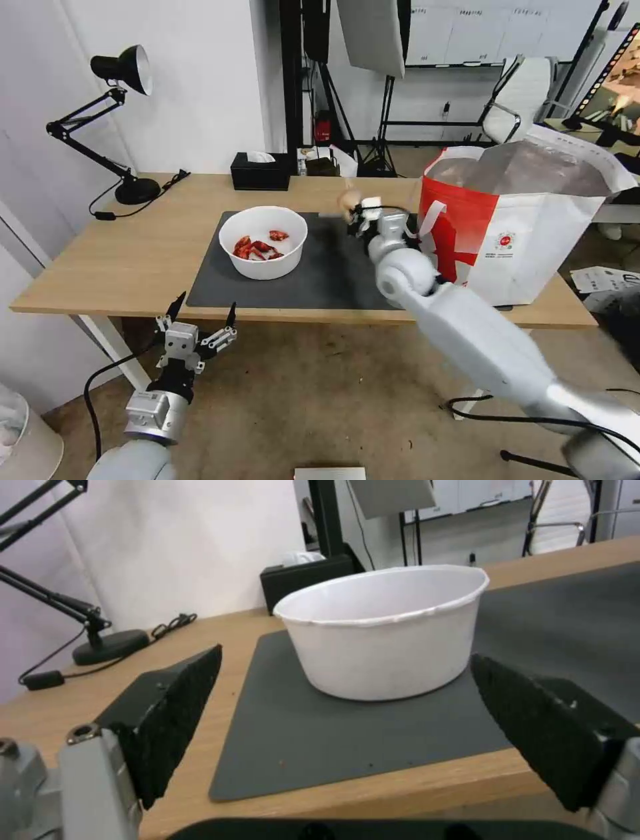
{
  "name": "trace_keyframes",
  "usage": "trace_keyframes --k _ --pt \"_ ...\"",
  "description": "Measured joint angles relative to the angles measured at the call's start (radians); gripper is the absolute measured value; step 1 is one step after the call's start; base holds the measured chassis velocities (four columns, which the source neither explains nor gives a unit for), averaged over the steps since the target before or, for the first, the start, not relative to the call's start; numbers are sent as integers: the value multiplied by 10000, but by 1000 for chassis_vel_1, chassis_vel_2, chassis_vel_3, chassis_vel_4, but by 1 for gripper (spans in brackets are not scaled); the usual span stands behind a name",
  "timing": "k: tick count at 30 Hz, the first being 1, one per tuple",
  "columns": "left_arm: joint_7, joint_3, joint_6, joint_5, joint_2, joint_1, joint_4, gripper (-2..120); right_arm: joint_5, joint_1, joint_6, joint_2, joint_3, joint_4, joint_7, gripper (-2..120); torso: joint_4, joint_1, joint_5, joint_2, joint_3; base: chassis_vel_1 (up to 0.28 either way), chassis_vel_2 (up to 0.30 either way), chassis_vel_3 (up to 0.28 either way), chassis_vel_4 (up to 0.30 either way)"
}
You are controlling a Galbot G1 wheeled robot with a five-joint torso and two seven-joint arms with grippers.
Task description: Pick up the trash from the table and place it into the takeout bag.
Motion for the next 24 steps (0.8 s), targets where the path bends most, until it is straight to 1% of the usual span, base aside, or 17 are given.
trace_keyframes --k 1,2,5,6,8,9,10,13,15,16,17,18,19,20,22,23,24 --pt "0 15 -21 6 -24 29 -2 100 -478 -207 262 -210 286 356 -58 3 0 0 -1 1 0 0 0 0 0" --pt "0 15 -21 6 -24 29 -2 100 -478 -207 262 -210 286 356 -58 3 0 0 -1 1 0 0 0 0 0" --pt "1 44 -81 35 -73 100 -22 100 -977 -689 501 -678 990 1307 250 3 -1 -1 1 1 0 0 0 0 0" --pt "1 44 -81 35 -73 100 -22 100 -977 -689 501 -678 990 1307 250 3 -1 -1 1 1 0 0 0 0 0" --pt "3 43 -102 50 -114 167 -66 100 -1068 -843 293 -1007 1461 1759 866 3 0 -1 0 1 0 0 0 0 0" --pt "9 40 -103 55 -135 204 -87 100 -952 -876 -55 -1205 1733 1943 1339 3 1 -1 -1 1 0 0 0 0 0" --pt "9 40 -103 55 -135 204 -87 100 -952 -876 -55 -1205 1733 1943 1339 3 1 -1 -1 1 0 0 0 0 0" --pt "81 54 -103 79 -168 254 -95 100 -40 -799 -878 -1802 2187 2159 2632 3 -1 -1 2 0 1 0 0 0 0" --pt "85 56 -104 81 -169 254 -94 100 12 -788 -918 -1838 2214 2159 2689 3 -1 -1 1 0 0 0 0 0 0" --pt "102 70 -104 87 -174 254 -95 100 344 -703 -1269 -2087 2374 2142 3119 2 0 0 1 1 1 0 0 0 0" --pt "110 80 -103 91 -183 254 -94 100 1344 -565 -1889 -2410 2589 2122 3762 2 -1 0 -1 0 1 0 0 0 0" --pt "114 81 -103 93 -183 251 -95 100 2300 -451 -2268 -2617 2687 2121 4215 2 -1 -1 0 0 1 0 0 0 0" --pt "114 81 -103 93 -183 251 -95 100 2300 -451 -2268 -2617 2687 2121 4215 2 -1 -1 0 0 1 0 0 0 0" --pt "118 81 -103 94 -178 248 -93 100 2914 -373 -2504 -2794 2734 2109 4473 2 0 0 -1 0 1 0 0 0 0" --pt "126 78 -103 94 -161 229 -92 100 3609 -304 -2776 -3116 2816 2075 4621 9 0 0 -1 0 1 0 0 0 0" --pt "126 78 -103 94 -161 229 -92 100 3609 -304 -2776 -3116 2816 2075 4621 9 0 0 -1 0 1 0 0 0 0" --pt "126 73 -103 93 -151 217 -92 100 3905 -294 -2851 -3242 2868 2080 4642 15 0 0 -1 1 1 0 0 0 0"
